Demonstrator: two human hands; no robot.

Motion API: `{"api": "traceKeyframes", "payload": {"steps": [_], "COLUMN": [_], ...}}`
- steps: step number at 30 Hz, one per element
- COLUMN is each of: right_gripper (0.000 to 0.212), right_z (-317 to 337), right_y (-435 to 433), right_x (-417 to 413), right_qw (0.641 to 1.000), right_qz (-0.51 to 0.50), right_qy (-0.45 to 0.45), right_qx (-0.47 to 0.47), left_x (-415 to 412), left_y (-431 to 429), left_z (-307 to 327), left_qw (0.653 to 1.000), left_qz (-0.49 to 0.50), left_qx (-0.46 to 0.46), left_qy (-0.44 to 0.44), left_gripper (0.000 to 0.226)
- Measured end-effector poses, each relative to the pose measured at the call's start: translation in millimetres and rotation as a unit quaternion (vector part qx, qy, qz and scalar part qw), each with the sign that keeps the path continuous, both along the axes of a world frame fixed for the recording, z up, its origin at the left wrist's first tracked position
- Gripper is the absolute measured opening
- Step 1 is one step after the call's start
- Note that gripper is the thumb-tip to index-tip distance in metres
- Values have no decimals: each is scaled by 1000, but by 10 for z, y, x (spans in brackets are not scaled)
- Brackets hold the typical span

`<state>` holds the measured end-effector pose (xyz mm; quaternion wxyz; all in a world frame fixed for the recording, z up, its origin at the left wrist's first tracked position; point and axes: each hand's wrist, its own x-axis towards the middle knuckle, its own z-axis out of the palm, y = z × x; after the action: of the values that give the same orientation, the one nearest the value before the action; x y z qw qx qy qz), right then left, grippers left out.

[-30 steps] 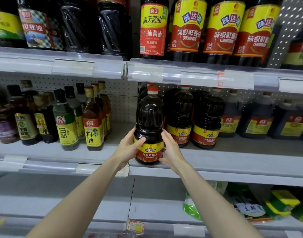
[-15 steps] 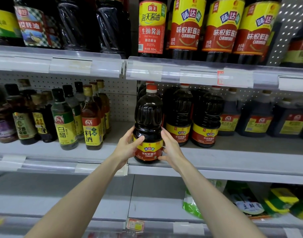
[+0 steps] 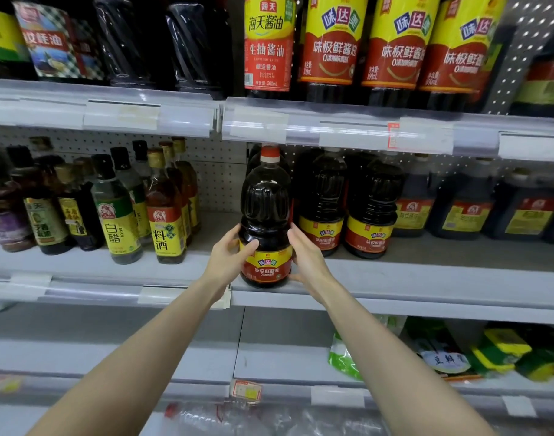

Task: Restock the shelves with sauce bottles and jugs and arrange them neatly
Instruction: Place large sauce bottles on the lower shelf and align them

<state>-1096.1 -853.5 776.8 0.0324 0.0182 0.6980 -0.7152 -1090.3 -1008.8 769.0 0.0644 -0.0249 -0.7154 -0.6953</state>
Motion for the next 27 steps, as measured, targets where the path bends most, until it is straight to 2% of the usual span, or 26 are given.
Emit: {"api": "traceKeyframes", "payload": {"steps": [7,12,14,21,27], "right_gripper": [50,47,45,28,23], "right_z": [-75,-212,-319,-1004,-2058], "right_y": [371,752,911,1382,1683], "right_x": [257,491,600,1105,1439], "right_qw": [998,996,995,995,986], "right_qz": [-35,-43,-44,-45,-58], "right_qy": [35,29,18,-36,-135], "right_qx": [49,71,87,87,79], "left_x": [258,565,685,1123,1401], "left_y": [102,414,538,1033,1348], "left_z": [-93,-190,-315,-1000,-1938], "left_qw": [996,995,995,988,972], "left_qz": [72,71,51,38,0], "left_qx": [-27,-48,-65,-74,-91], "left_qy": [-48,-45,-63,-133,-217], "left_gripper": [64,58,62,59,56]}}
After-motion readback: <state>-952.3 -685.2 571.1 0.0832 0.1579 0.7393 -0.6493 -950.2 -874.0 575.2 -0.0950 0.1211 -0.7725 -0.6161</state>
